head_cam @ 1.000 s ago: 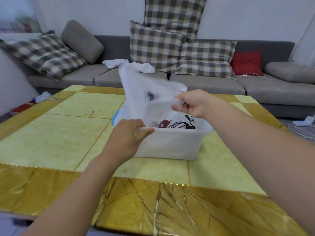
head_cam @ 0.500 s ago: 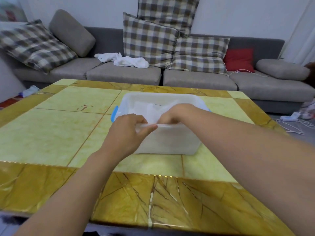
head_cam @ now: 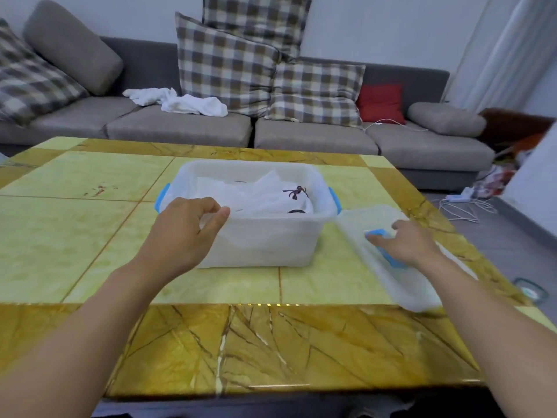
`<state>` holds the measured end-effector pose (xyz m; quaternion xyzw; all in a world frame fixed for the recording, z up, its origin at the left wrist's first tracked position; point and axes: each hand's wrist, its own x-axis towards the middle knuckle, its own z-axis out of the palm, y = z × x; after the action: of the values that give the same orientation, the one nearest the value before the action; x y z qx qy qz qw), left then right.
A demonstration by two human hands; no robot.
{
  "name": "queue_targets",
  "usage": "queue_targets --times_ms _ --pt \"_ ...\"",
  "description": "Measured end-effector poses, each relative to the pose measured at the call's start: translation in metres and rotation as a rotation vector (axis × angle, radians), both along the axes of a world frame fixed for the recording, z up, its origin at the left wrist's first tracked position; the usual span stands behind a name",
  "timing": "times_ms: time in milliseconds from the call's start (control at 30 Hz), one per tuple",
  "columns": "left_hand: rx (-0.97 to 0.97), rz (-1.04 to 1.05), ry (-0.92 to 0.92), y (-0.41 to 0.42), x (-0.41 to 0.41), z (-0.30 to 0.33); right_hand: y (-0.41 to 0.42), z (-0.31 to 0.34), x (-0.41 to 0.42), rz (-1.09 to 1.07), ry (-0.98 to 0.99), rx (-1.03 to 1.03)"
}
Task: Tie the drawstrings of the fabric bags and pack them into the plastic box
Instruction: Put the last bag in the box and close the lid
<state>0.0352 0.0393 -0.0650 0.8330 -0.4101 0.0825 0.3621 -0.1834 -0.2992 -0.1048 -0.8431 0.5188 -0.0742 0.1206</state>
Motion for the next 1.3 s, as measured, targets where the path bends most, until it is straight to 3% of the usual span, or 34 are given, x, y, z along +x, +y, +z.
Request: queue_targets --times_ms 67,233,333,500,633,733,833,967,1067,1200,1300 --pt "0.015 -0.002 0.009 -0.003 -0.005 0.002 -0.011 -0.029 -0.009 0.01 0.133 0.058" --pt "0.005 0.003 -0.023 -0.009 -0.019 0.004 0.004 -0.023 0.005 0.095 0.126 -0.162" --pt "-0.004 -0.011 -0.015 -0.011 -0.021 0.002 0.021 -0.017 0.018 0.186 0.25 -0.272" --pt "-0.052 0.156 -0.094 -0.012 -0.019 0.006 0.02 -0.011 0.023 0.197 0.197 -0.155" --pt "-0.072 0.332 0.105 -0.009 -0.012 0.011 0.025 -0.02 0.022 0.158 0.189 -0.082" --pt "-0.087 0.335 0.327 -0.01 -0.013 0.011 0.017 -0.011 0.013 0.034 0.089 -0.049" --pt "-0.105 0.324 0.373 -0.011 -0.015 0.013 0.004 0.03 -0.001 -0.043 -0.048 -0.233" --pt "-0.083 0.286 0.368 -0.011 -0.017 0.016 0.008 0.11 -0.012 -0.109 -0.428 -0.433" --pt "-0.083 0.255 0.377 -0.011 -0.017 0.014 0.047 0.152 0.007 0.205 -0.513 -0.497" --pt "-0.316 0.129 0.605 -0.01 -0.029 0.019 0.128 0.134 0.075 0.702 -0.194 -0.511" --pt "-0.551 0.201 0.77 -0.009 -0.033 0.026 0.147 0.115 0.105 0.713 -0.162 -0.462"
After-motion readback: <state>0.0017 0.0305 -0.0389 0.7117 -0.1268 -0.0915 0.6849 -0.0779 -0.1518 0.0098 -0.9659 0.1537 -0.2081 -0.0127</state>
